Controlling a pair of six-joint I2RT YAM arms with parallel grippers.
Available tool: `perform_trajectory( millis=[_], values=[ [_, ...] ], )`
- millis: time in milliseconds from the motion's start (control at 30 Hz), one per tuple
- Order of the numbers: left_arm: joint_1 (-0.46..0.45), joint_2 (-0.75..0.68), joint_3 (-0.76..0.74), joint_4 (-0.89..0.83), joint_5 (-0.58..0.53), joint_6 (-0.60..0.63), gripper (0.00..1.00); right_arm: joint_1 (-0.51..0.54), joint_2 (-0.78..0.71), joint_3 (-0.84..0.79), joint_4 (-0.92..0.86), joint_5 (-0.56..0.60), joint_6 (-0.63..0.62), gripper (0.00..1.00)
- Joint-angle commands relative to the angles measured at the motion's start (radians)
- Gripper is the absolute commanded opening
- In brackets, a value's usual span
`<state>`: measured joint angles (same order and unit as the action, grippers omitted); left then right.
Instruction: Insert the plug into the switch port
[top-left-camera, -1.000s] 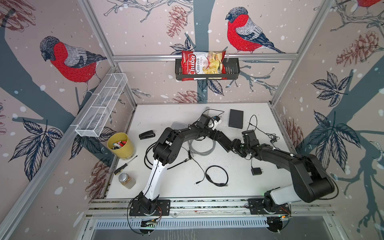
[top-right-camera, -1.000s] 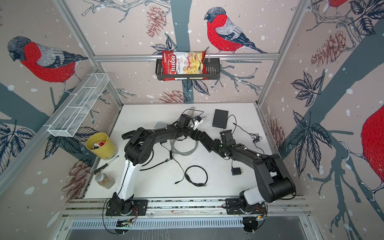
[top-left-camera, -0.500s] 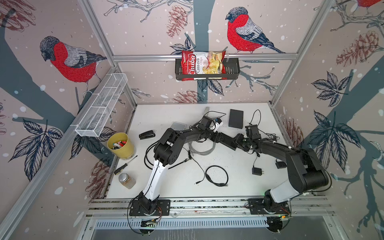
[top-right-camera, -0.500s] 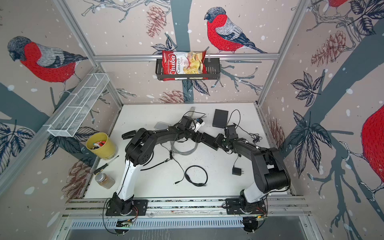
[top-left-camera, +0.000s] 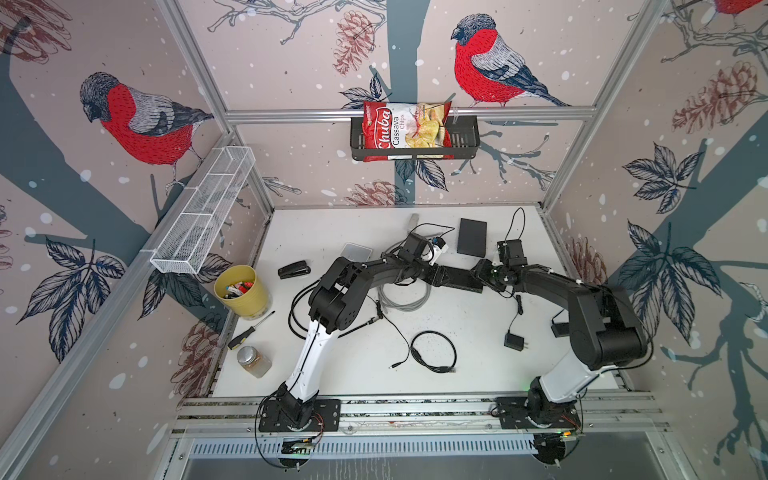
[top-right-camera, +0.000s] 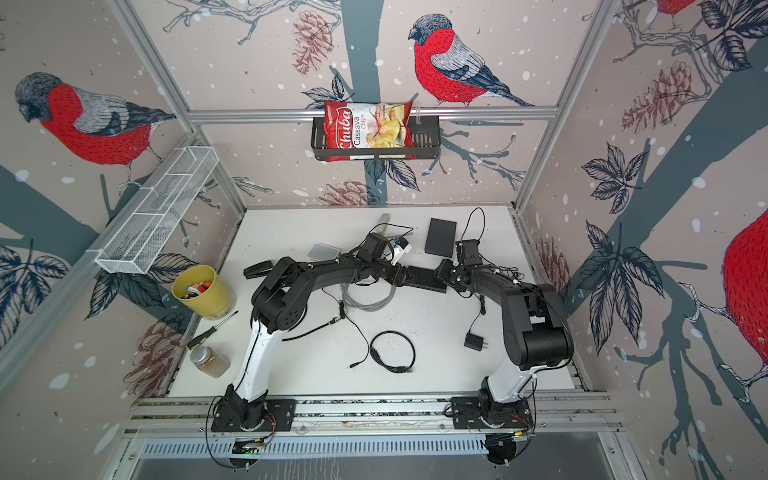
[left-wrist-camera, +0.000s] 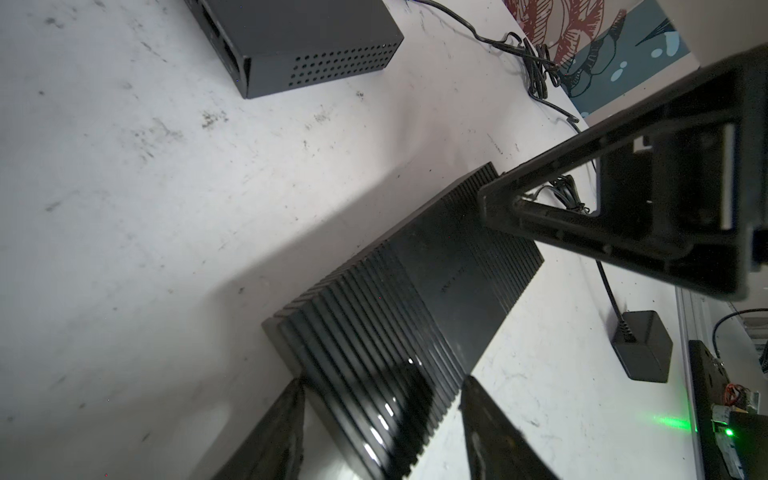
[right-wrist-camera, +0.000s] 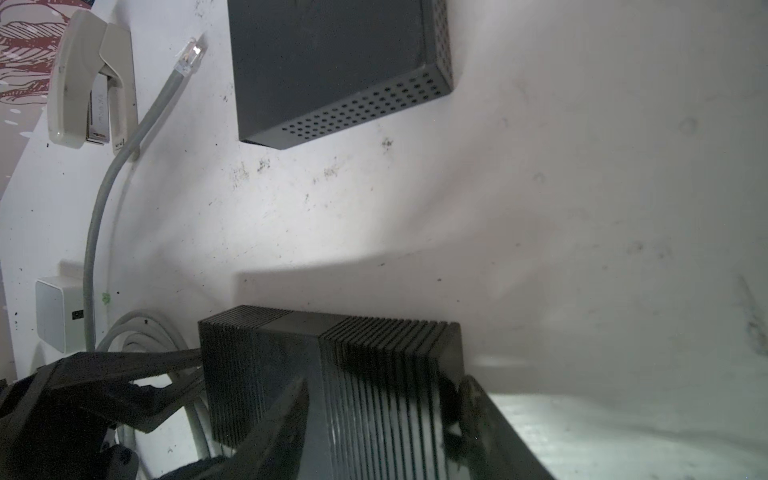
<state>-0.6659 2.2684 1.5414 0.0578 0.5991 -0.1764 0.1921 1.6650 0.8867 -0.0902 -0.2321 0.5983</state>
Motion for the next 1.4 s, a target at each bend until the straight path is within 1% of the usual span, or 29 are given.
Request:
perform_trajectory(
  millis=[0, 233, 367, 500, 600, 700, 767, 833, 900, 967, 1033, 1133, 1200, 1300, 1367],
  values=[
    [-0.011, 0.0, 0.012, 0.025, 0.038, 0.005, 0.59, -0.003, -0.001, 0.01, 0.005, -0.061, -0.026, 0.58],
    [-0.006, -0.015, 0.017, 0.002, -0.056, 0.005, 0.61, -0.037, -0.026, 0.001, -0.051, 0.01, -0.041, 0.6],
    [0.006, -0.026, 0.028, -0.013, -0.09, 0.002, 0.61, -0.057, -0.051, -0.008, -0.063, 0.043, -0.047, 0.61],
    [0.012, -0.082, 0.018, -0.039, -0.173, 0.019, 0.62, -0.063, -0.097, -0.005, -0.079, 0.079, -0.058, 0.61],
    [0.015, -0.15, -0.003, -0.106, -0.247, 0.054, 0.61, -0.059, -0.117, -0.011, -0.086, 0.1, -0.07, 0.61],
    [0.014, -0.227, -0.062, -0.171, -0.284, 0.054, 0.6, -0.043, -0.129, -0.027, -0.079, 0.116, -0.086, 0.59],
    [0.014, -0.273, -0.116, -0.209, -0.294, 0.023, 0.58, -0.02, -0.139, -0.039, -0.065, 0.121, -0.096, 0.58],
    [0.009, -0.332, -0.193, -0.234, -0.331, -0.02, 0.55, 0.022, -0.149, -0.04, -0.055, 0.139, -0.11, 0.58],
    [-0.006, -0.4, -0.273, -0.251, -0.355, -0.033, 0.53, 0.046, -0.147, -0.03, -0.066, 0.152, -0.108, 0.57],
    [-0.041, -0.471, -0.351, -0.262, -0.358, -0.012, 0.52, 0.05, -0.148, -0.035, -0.063, 0.142, -0.107, 0.57],
    [-0.097, -0.543, -0.417, -0.263, -0.354, 0.028, 0.51, 0.038, -0.145, -0.045, -0.054, 0.141, -0.11, 0.57],
    [-0.175, -0.597, -0.472, -0.262, -0.31, 0.085, 0.45, -0.004, -0.131, -0.055, -0.048, 0.117, -0.106, 0.57],
    [-0.216, -0.601, -0.496, -0.25, -0.245, 0.124, 0.43, -0.03, -0.127, -0.06, -0.039, 0.099, -0.102, 0.57],
    [-0.272, -0.568, -0.505, -0.252, -0.17, 0.138, 0.38, -0.052, -0.123, -0.059, -0.048, 0.103, -0.106, 0.57],
    [-0.314, -0.543, -0.509, -0.268, -0.16, 0.142, 0.38, -0.06, -0.13, -0.063, -0.052, 0.106, -0.11, 0.57]
  ],
)
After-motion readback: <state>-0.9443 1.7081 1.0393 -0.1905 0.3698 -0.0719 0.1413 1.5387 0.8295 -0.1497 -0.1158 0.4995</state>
